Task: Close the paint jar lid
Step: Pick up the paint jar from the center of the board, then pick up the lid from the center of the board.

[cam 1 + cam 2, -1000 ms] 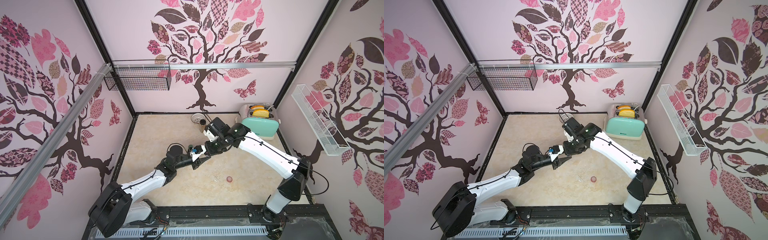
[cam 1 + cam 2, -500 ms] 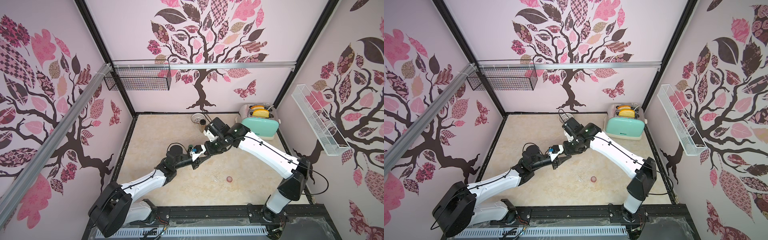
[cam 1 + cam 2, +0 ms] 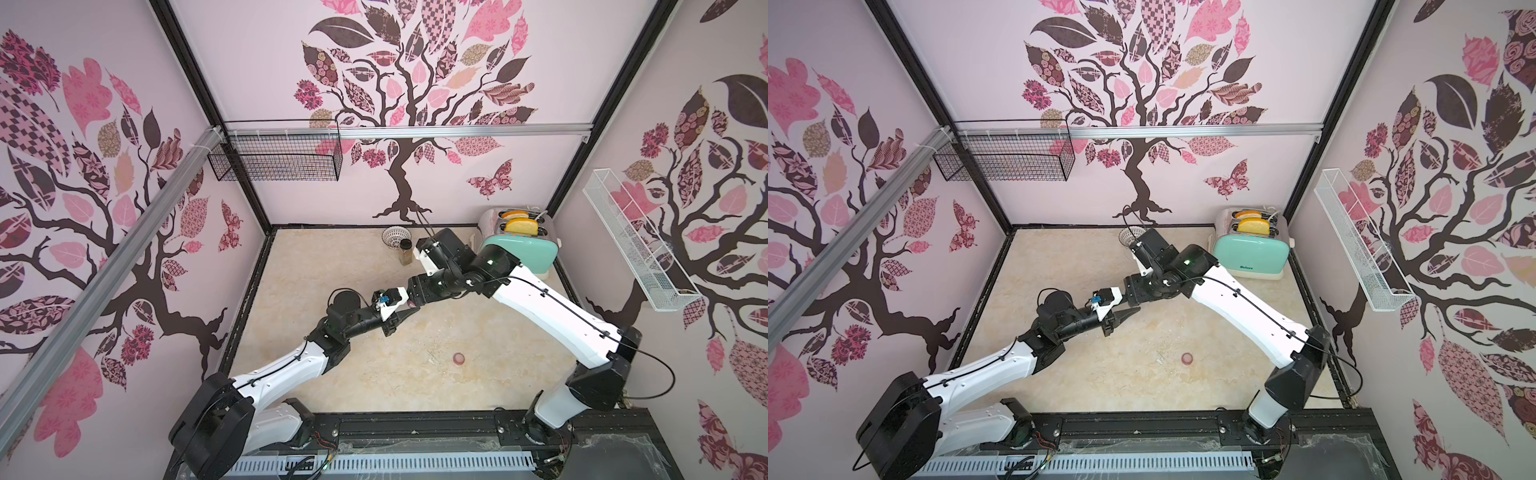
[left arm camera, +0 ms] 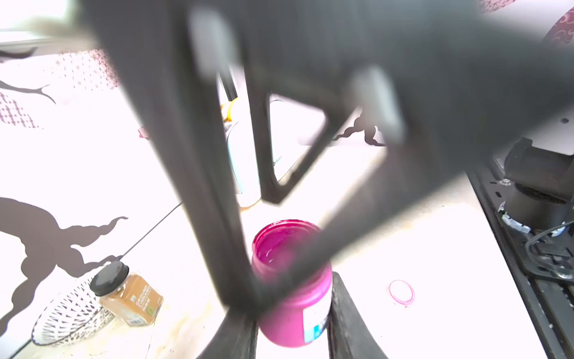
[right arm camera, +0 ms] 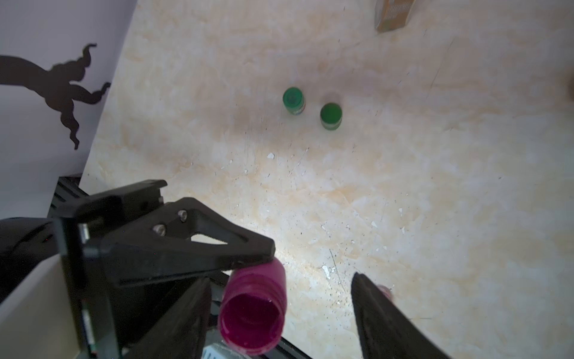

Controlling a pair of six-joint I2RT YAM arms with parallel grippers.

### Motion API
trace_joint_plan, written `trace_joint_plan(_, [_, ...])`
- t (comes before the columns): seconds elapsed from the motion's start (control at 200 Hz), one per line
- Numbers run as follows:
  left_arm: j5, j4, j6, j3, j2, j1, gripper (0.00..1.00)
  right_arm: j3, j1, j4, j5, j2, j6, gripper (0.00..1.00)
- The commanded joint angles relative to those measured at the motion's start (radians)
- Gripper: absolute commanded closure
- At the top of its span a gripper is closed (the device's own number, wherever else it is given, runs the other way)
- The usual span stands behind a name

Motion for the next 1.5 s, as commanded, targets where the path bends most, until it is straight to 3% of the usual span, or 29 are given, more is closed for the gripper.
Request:
trace_joint_plan(0.0, [-0.005,0.022,-0.006,-0.021,-0.031,-0.004,0.79,0.001,-0.043,0.056,0.084,-0.107,-0.010,0.25])
trace_joint_plan(0.145, [-0.019,0.029,-0.006,-0.028,-0.053,-0.004,0.80,-0.070,-0.100,0.059,0.099,-0.203,0.000,0.20])
trace_joint_plan(0.35, [-0.035,0.033,-0.003,-0.037,-0.080,-0.004,0.80,-0.294,-0.131,0.055,0.157,-0.288,0.033,0.14])
trace_joint_plan(0.65, [-0.041,0.029,0.007,-0.043,-0.119,-0.004,0.80,-0.621,-0.135,0.123,0.138,-0.303,0.125,0.12])
trace_joint_plan(0.875, [-0.053,0.022,0.021,-0.049,-0.142,-0.004,0.80,-0.781,-0.134,0.195,0.093,-0.277,0.183,0.13])
trace_joint_plan(1.496, [-0.056,0.010,0.035,-0.049,-0.154,-0.004,0.80,-0.901,-0.036,0.310,0.062,-0.109,0.267,0.25])
